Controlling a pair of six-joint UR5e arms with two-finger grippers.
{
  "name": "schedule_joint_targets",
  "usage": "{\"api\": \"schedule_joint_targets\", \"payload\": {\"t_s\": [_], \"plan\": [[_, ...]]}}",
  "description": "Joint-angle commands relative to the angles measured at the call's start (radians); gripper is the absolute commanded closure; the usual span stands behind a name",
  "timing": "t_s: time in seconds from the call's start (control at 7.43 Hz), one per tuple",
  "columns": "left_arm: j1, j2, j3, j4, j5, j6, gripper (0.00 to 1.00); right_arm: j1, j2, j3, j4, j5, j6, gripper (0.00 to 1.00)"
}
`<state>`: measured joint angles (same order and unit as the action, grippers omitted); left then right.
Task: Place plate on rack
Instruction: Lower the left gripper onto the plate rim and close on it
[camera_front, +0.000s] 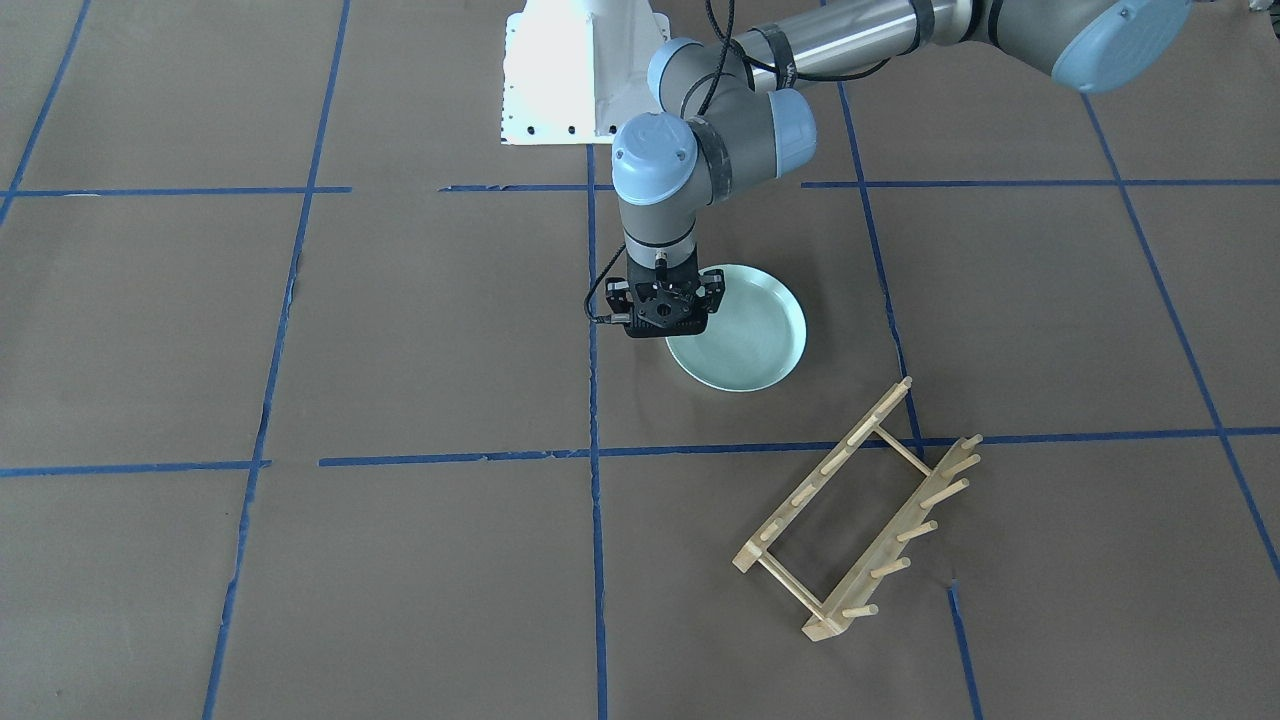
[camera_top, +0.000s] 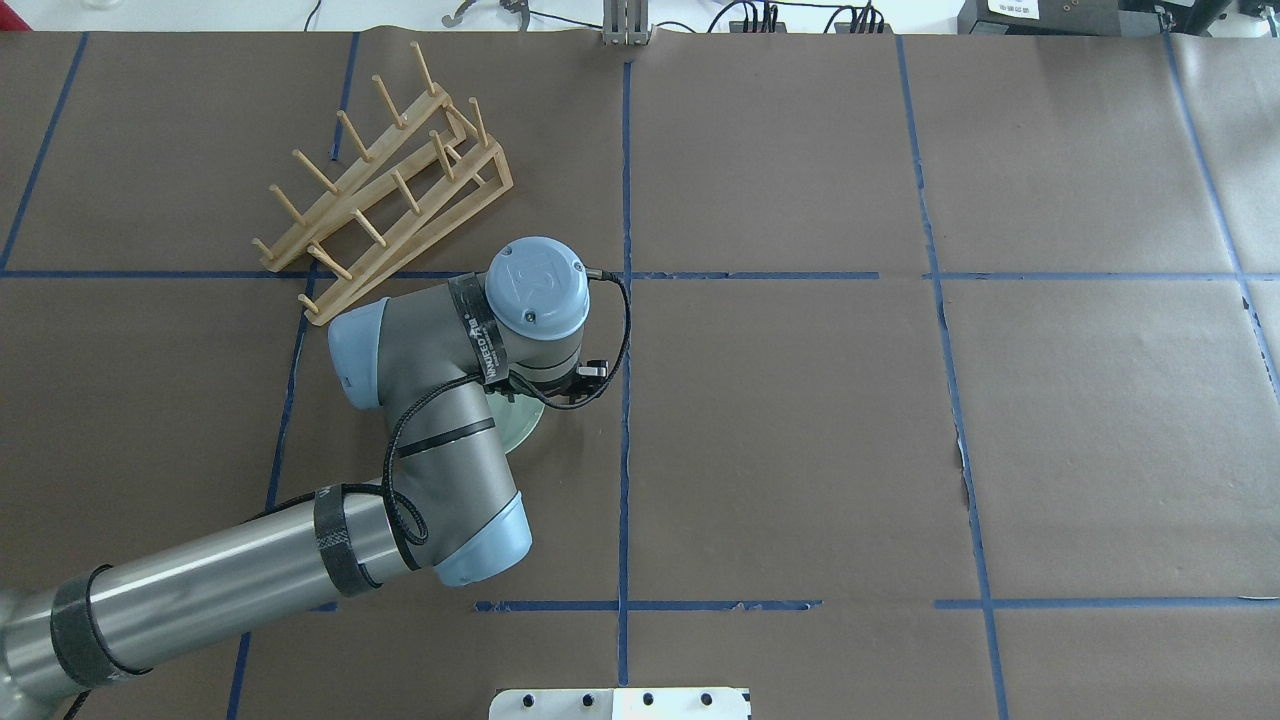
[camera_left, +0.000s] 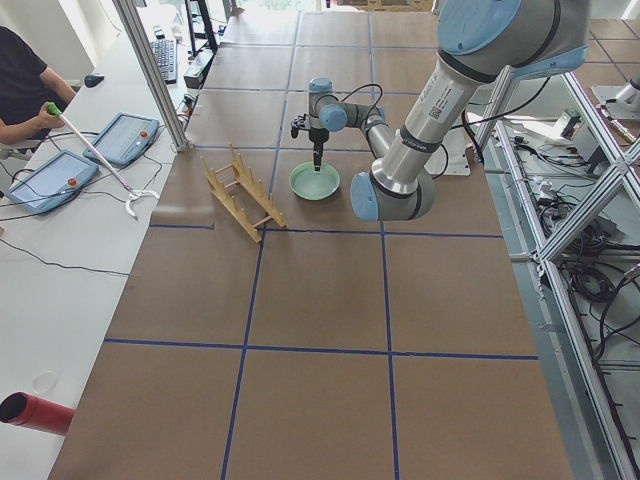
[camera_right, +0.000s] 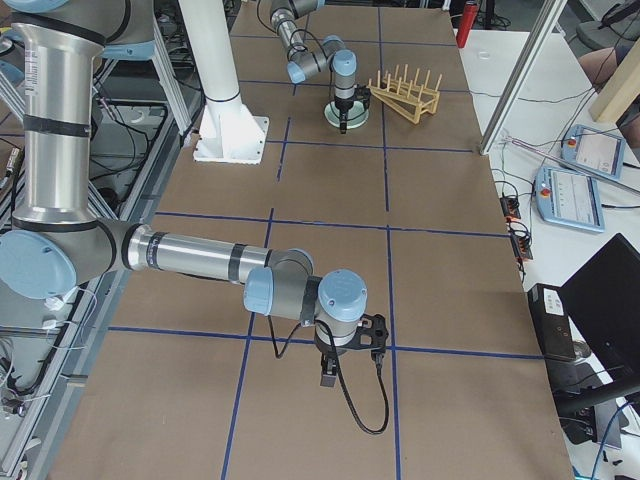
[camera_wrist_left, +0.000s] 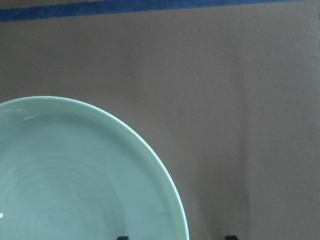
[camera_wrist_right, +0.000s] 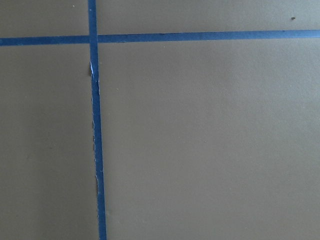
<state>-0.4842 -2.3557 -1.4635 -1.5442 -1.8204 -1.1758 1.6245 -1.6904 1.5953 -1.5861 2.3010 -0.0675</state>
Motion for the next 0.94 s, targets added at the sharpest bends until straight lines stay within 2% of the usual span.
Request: {"api": "schedule_joint_targets", "payload": {"t_s": [0.0, 0.27, 0.4, 0.67, 0.81], "plan": [[-0.001, -0.001, -0.008, 0.003, -0.003, -0.001, 1.0, 0.0, 0.0, 0.0, 0.0, 0.0, 0.0, 0.0], [-0.005, -0.004, -0.012, -0.001, -0.011, -0.025, 1.0, 0.0, 0.0, 0.0, 0.0, 0.0, 0.0, 0.0], [-0.037, -0.001, -0.067, -0.002, -0.013, -0.103, 1.0, 0.0, 0.0, 0.0, 0.0, 0.0, 0.0, 0.0], [-0.134, 0.03, -0.318, -0.061, -0.013, -0.283, 1.0, 0.0, 0.0, 0.0, 0.0, 0.0, 0.0, 0.0], [-0.199, 0.05, -0.38, -0.202, -0.013, -0.401, 1.0, 0.0, 0.001, 0.0, 0.0, 0.0, 0.0, 0.0]]}}
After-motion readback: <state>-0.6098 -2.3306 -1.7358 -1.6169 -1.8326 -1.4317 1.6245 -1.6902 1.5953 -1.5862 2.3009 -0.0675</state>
